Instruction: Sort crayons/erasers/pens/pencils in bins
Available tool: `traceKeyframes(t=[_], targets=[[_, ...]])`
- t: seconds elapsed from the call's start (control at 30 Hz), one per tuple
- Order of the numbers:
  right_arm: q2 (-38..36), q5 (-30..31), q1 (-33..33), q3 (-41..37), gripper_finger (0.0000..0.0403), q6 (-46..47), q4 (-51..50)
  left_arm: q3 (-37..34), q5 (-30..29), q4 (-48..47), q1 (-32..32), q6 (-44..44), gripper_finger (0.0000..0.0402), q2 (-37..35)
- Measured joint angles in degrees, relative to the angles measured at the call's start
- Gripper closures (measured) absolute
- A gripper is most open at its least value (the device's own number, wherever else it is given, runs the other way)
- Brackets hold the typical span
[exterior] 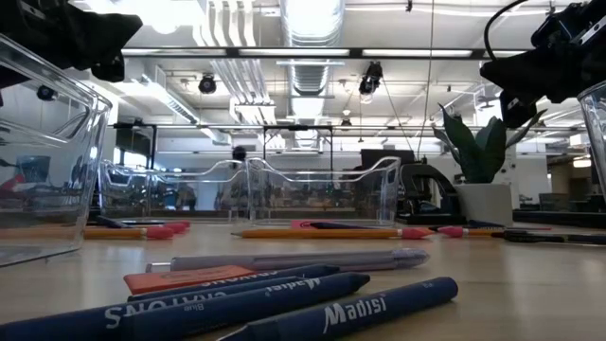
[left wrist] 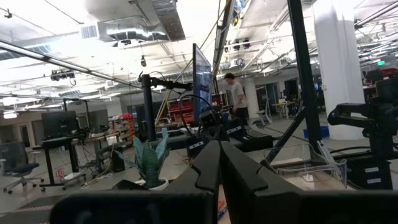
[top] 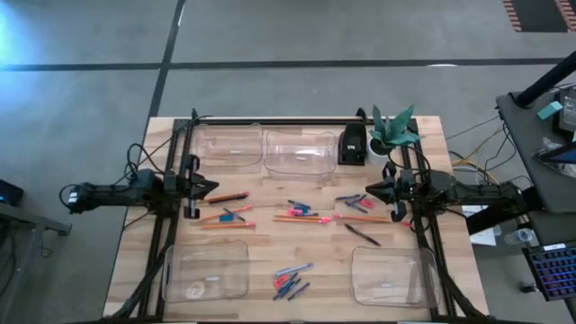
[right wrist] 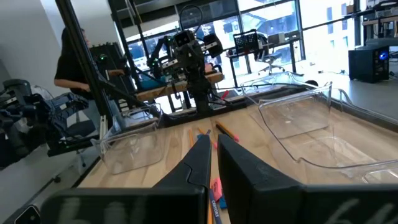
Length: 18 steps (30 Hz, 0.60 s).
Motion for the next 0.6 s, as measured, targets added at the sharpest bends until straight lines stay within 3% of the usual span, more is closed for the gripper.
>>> traceKeyframes(t=[0.6], targets=[[-0.01, -0.01, 0.01, -0.01, 0.038, 0.0, 0.0, -0.01, -0.02, 2.31, 0.0, 0.27, 0.0402, 0.02]])
